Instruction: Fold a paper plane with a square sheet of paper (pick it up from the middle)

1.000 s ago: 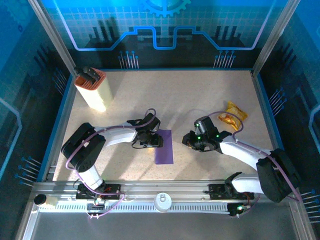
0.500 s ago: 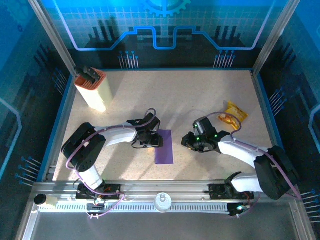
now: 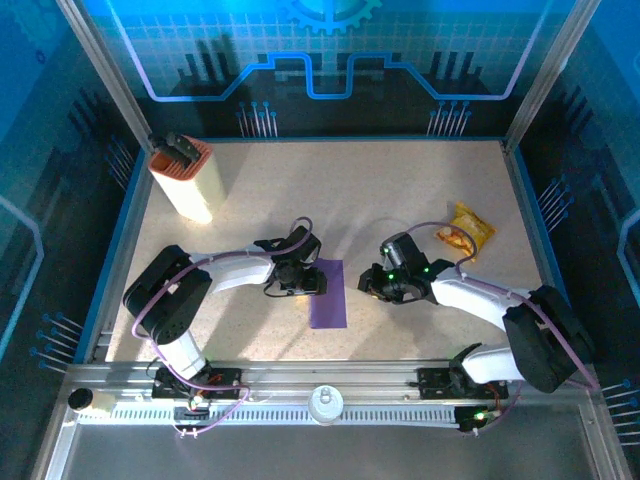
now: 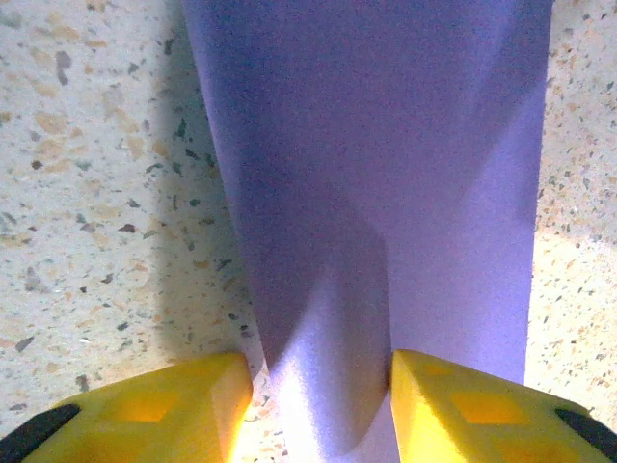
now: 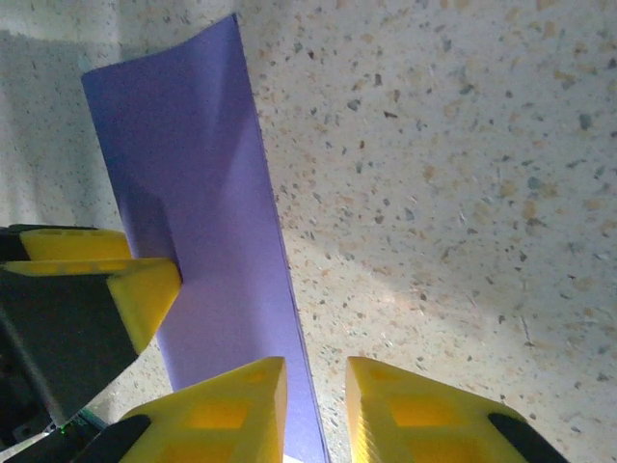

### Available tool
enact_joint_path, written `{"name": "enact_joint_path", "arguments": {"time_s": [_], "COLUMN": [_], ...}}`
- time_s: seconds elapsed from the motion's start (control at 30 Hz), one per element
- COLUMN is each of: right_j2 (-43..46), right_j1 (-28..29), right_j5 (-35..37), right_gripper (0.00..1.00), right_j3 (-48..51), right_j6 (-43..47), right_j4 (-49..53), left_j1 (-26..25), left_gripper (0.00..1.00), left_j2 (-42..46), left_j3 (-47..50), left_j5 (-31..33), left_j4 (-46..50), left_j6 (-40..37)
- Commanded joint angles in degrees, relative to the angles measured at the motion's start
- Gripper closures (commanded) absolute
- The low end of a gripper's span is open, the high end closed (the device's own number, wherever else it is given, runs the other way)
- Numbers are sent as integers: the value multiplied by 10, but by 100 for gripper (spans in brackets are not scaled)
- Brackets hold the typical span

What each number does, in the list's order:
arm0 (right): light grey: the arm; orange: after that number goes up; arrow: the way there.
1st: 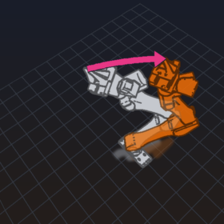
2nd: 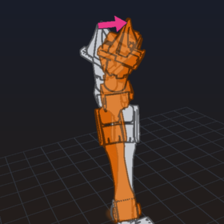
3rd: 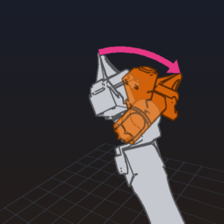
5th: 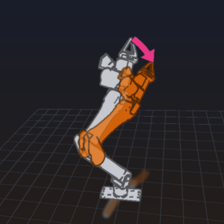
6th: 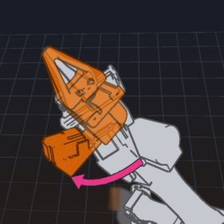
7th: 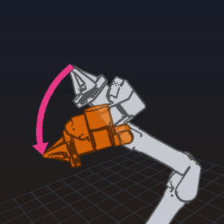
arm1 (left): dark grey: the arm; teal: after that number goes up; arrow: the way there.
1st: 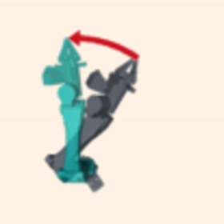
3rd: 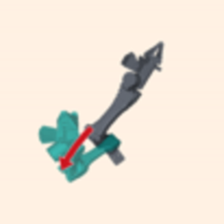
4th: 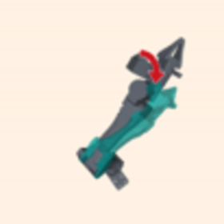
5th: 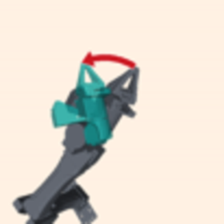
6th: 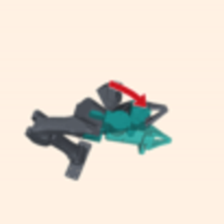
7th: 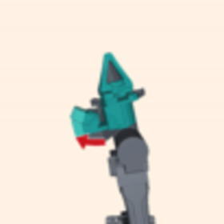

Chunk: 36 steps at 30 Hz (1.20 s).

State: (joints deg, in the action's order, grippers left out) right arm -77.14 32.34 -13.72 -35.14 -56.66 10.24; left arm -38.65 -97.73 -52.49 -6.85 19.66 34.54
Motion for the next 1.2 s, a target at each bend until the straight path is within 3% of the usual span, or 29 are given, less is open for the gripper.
{"name": "enact_joint_path", "arguments": {"time_s": [0.0,1.17], "right_j2": [-6,-54], "right_j1": [11,29], "right_j5": [-1,-10], "right_gripper": [75,75], "right_j3": [-16,-24], "right_j6": [9,4], "right_j4": [1,-32], "left_j1": [4,4], "left_gripper": [54,54], "left_j2": [-30,-50], "left_j3": [7,8], "left_j5": [54,36], "left_j4": [13,-5], "left_j6": [4,-14]}}
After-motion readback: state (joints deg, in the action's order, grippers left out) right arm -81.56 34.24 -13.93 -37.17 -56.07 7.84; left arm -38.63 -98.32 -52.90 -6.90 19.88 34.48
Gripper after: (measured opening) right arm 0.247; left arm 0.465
